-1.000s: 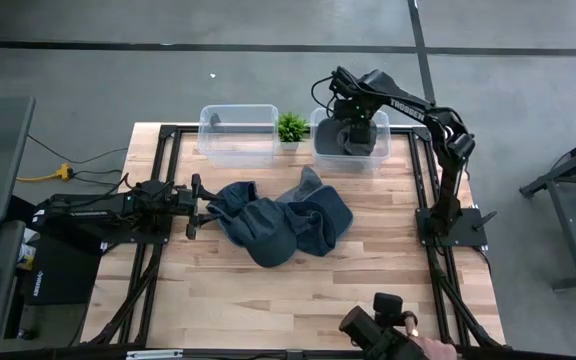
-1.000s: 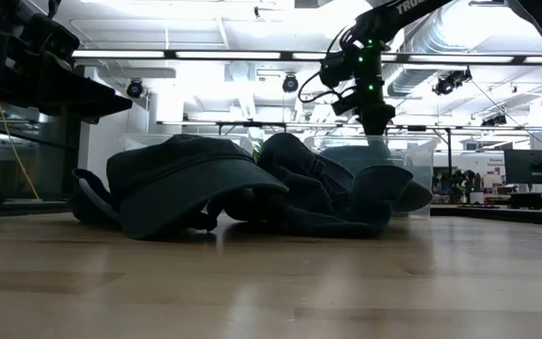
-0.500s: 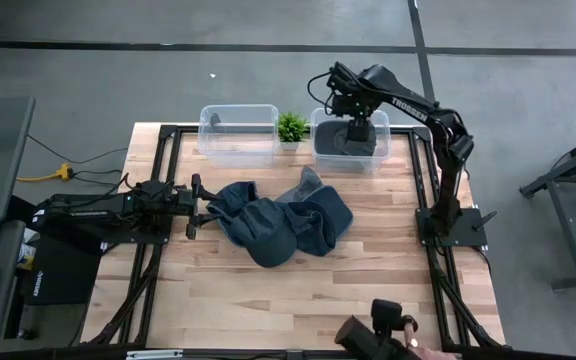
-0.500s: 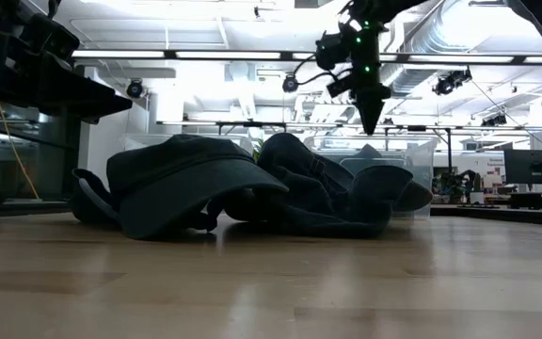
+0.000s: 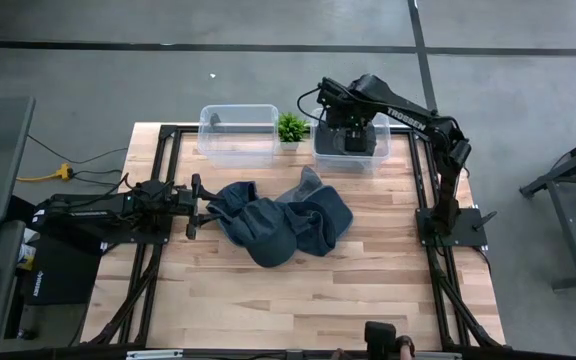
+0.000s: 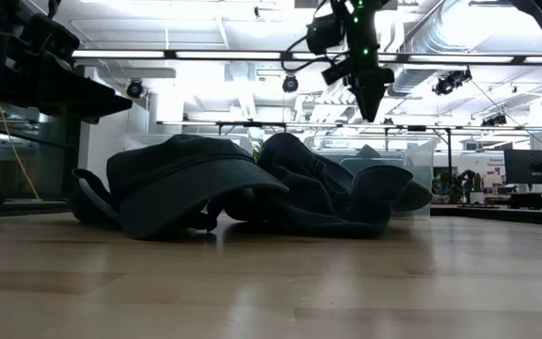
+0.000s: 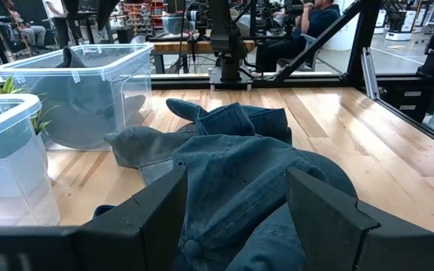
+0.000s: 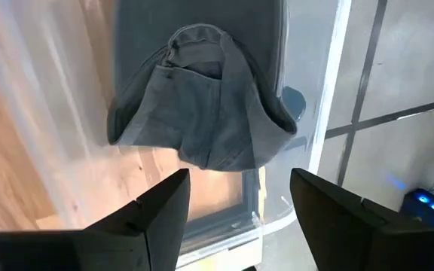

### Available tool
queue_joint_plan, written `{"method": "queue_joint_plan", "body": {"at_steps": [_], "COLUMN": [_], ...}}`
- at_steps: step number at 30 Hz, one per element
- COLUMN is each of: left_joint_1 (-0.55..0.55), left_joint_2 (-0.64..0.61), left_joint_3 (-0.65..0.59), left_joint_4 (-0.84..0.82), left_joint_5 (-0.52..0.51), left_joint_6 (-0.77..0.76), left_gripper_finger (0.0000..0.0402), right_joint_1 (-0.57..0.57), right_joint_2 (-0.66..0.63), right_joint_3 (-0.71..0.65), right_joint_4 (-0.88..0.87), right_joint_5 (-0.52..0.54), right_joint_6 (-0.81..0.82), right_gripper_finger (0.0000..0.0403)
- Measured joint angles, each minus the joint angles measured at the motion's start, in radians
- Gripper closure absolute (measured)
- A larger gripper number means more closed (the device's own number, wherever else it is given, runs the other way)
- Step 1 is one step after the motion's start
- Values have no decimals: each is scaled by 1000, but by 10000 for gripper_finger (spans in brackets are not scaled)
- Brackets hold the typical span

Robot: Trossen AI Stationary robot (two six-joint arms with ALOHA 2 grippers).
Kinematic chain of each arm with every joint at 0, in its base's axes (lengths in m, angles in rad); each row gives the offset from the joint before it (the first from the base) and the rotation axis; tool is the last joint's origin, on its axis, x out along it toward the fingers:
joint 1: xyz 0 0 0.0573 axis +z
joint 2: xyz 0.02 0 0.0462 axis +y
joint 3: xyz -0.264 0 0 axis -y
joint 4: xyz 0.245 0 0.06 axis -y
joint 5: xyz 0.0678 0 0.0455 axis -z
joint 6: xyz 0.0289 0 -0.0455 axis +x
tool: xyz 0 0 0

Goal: Pick & Place hat
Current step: Put the right blue cap into the left transparent bin

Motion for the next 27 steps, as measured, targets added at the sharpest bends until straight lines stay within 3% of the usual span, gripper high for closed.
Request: {"method": "queue_joint_plan", "body": {"at_steps": [4, 17, 27], "left_joint_1": [0, 0, 0], "left_joint_2": [0, 0, 0], "left_joint_3": [0, 0, 0], "left_joint_4": [0, 0, 0], "left_joint_5": [0, 0, 0], "left_joint_6": [0, 0, 0], "left_gripper_finger": [181, 181, 181], "right_joint_1": [35, 223, 368], "right_joint_2": [-14, -15, -16], "right_joint_3": [0, -5, -6], "right_joint_4": [-9, -55, -55], "right_joint_5": [-15, -218, -265], "right_joint_6": [36, 121, 217], "right_gripper_finger": [178, 183, 187]}}
